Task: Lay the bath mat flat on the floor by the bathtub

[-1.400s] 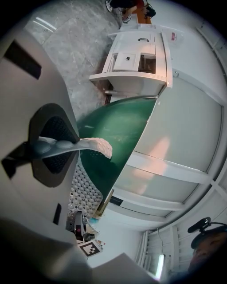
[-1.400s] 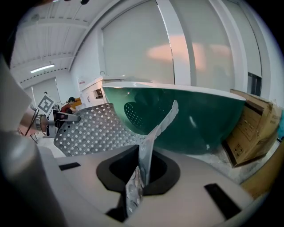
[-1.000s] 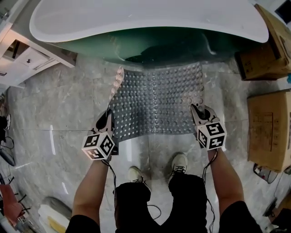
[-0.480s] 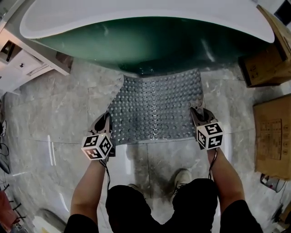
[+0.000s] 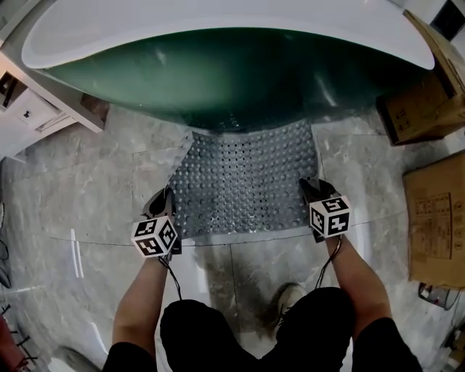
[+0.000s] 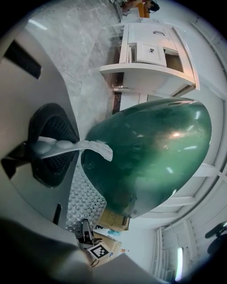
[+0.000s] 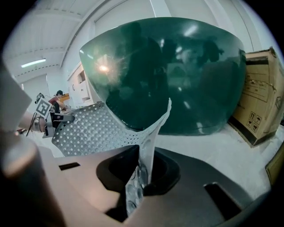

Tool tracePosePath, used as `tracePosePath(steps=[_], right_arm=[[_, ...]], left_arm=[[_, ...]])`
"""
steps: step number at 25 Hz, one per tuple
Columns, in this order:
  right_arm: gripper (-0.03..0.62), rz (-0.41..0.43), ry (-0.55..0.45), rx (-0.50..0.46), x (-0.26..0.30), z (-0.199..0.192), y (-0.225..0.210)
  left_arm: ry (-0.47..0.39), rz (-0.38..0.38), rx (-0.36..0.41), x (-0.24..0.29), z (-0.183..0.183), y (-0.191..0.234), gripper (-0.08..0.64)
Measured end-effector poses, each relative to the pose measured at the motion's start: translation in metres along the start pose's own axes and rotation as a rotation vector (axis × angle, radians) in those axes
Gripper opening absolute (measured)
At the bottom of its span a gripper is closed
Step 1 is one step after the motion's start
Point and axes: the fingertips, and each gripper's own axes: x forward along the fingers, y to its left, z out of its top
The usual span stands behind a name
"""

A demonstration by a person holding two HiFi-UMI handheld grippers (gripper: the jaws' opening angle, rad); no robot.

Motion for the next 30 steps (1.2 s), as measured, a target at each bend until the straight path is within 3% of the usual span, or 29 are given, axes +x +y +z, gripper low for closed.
tracePosePath(steps=[9, 12, 15, 23, 30], right_arm=[[0.054, -0.093, 0.067, 0.074, 0.020, -0.037, -0.026], [0.114, -0.119, 0.046, 0.095, 0.022, -0.036, -0.033], [0.114, -0.119, 0.026, 0.084, 0.023, -0.032, -0.034], [0.030, -0.108, 0.017, 0.048, 0.026, -0.032, -0.031], [0.017, -0.083, 0.013, 0.026, 0.026, -0.032, -0.027]], left_arm=[[0.053, 0.071, 0.039, 0.013, -0.021, 0.017, 0.037], [0.033, 0.099, 0.042, 0.012, -0.020, 0.025, 0.051], [0.025, 0.099, 0.034, 0.011, -0.020, 0.025, 0.052], [0.019, 0.071, 0.042, 0.014, -0.021, 0.014, 0.049], [0.018, 0.036, 0.079, 0.018, -0.021, -0.001, 0.020]])
